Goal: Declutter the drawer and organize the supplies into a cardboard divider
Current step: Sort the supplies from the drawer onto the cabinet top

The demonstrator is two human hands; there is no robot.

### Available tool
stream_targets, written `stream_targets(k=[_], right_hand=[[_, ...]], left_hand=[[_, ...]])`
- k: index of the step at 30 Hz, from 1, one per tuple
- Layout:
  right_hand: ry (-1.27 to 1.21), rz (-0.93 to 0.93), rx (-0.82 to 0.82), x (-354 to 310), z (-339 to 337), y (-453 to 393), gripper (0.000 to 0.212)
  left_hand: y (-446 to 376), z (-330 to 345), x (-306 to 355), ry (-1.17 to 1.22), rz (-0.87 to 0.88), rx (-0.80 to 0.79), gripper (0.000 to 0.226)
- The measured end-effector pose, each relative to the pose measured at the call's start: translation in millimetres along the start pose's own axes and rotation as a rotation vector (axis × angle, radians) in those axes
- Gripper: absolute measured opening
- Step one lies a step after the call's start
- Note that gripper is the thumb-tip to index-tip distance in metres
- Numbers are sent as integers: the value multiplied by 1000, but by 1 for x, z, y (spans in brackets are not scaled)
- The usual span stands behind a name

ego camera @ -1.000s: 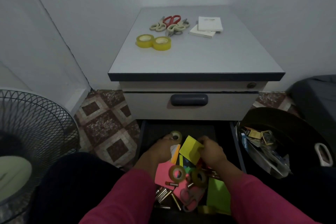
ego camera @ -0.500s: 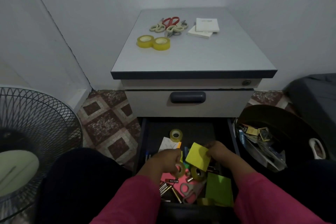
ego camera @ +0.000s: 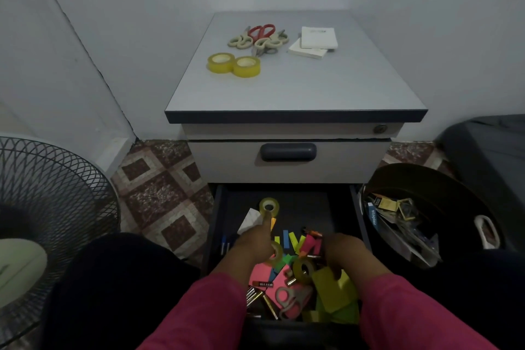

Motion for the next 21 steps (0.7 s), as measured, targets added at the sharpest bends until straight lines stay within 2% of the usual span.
stream_targets(k=[5, 9, 11, 16, 21], right_hand=[[4, 13, -4, 2, 0, 2, 44], [94, 6, 3, 1, 4, 8, 44], [110, 13, -10, 1, 4, 9, 45], [111, 10, -48, 0, 1, 12, 51], [65, 22, -102, 2, -6, 16, 64]], left_hand=[[-11, -6, -4, 82, -55, -99, 108], [-14, -9, -5, 75, -84, -127, 110], [-13, -9, -5, 46, -80, -86, 100], [-6, -1, -5, 31, -60, 17, 55], [0, -2, 3, -61, -16, 50, 52]])
Point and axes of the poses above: each hand's wrist, its own y-axis away from the middle knuckle, its own z-axis out of the palm, x = y × z, the point moved 5 cm from there along -y, towards the middle knuckle, and after that the axes turned 9 degrees about -x, right-handed, at the moved point
